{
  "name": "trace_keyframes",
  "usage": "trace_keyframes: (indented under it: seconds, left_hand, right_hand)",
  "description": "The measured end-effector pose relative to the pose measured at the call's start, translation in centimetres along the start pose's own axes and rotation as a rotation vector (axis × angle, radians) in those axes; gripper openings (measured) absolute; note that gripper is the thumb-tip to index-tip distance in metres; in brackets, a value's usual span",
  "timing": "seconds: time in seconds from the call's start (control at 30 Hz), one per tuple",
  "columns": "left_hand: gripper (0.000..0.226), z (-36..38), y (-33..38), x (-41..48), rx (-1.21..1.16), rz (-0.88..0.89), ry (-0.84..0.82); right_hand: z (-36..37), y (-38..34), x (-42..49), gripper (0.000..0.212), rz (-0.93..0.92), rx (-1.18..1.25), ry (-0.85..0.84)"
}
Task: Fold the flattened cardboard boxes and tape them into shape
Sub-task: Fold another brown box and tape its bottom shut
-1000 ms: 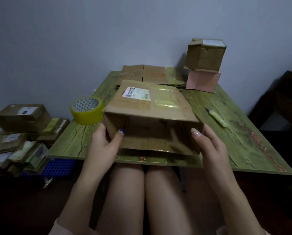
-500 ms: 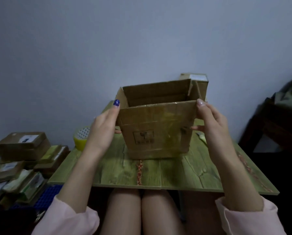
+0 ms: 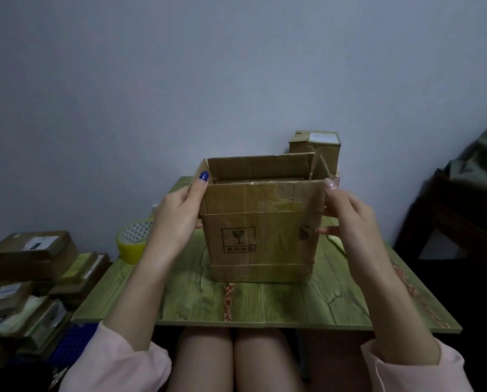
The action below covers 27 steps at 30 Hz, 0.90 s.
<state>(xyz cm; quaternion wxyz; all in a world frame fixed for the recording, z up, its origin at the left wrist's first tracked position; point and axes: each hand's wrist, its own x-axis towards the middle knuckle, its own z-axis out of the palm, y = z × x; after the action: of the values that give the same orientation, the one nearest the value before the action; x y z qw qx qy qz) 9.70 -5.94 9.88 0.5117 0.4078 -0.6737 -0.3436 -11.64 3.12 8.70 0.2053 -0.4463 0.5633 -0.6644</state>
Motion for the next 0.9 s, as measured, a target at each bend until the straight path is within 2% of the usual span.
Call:
trace_keyframes:
  seconds: [0.1,0.2,0.23,0.33,0.4,0.43,0.5,0.53,0.57,0.63,0.7,0.77,0.9]
  left_hand:
    - [0.035,-0.1,0.1,0.1,-0.029,0.021,-0.001]
    - [0.02,-0.2,-0.4,-0.1,-0.055,0.068,-0.073]
    - [0.023,-0.3,-0.8,-0.3,-0.059,0.085,-0.112]
    - [0.06,-0.5,-2.7,-0.5,-0.1,0.144,-0.155]
    - [0.074,-0.9,-4.0,-0.7,-0.246,0.144,-0.207]
    - [0.078,-1.1,-4.6,-0.8,-0.348,0.133,-0.263]
    - [0.079,-1.2,-5.3,-1.1,-0.593,0.091,-0.328]
    - [0.076,-1.2,-5.6,-1.1,-0.717,0.031,-0.296]
    - [0.069,-1.1,-5.8,-1.0,-0.82,-0.037,-0.24]
    - [0.06,-0.8,-6.5,-0.7,-0.929,-0.168,-0.12]
    - [0.065,-0.5,-7.0,-0.8,-0.872,-0.253,-0.081]
    - [0.076,-0.2,-6.8,-1.1,-0.747,-0.235,-0.12]
    - [0.076,0.1,-6.6,-1.7,-0.601,-0.207,-0.074]
  right_hand:
    - [-0.1,-0.4,0.1,0.038,-0.007,0.062,0.017]
    - [0.0,-0.6,0.5,0.055,0.059,0.172,0.039]
    - [0.0,-0.5,0.7,0.059,0.088,0.21,0.041]
    - [-0.2,0.2,1.3,0.074,0.197,0.303,0.029]
    - [-0.4,0.8,1.5,0.086,0.272,0.321,-0.011]
    - [-0.5,1.2,1.5,0.081,0.281,0.323,-0.042]
    - [-0.6,1.6,1.1,0.054,0.236,0.312,-0.132]
    - [-0.7,1.9,0.8,0.042,0.209,0.301,-0.174]
    - [-0.8,2.4,0.6,0.041,0.18,0.286,-0.207]
    - [-0.9,3.5,0.1,0.057,0.11,0.26,-0.248]
    - [-0.8,4.4,-0.4,0.07,0.022,0.179,-0.234]
    - [-0.5,5.3,-0.7,0.079,-0.026,0.092,-0.232]
    - [0.1,6.6,-1.2,0.083,0.015,0.032,-0.238]
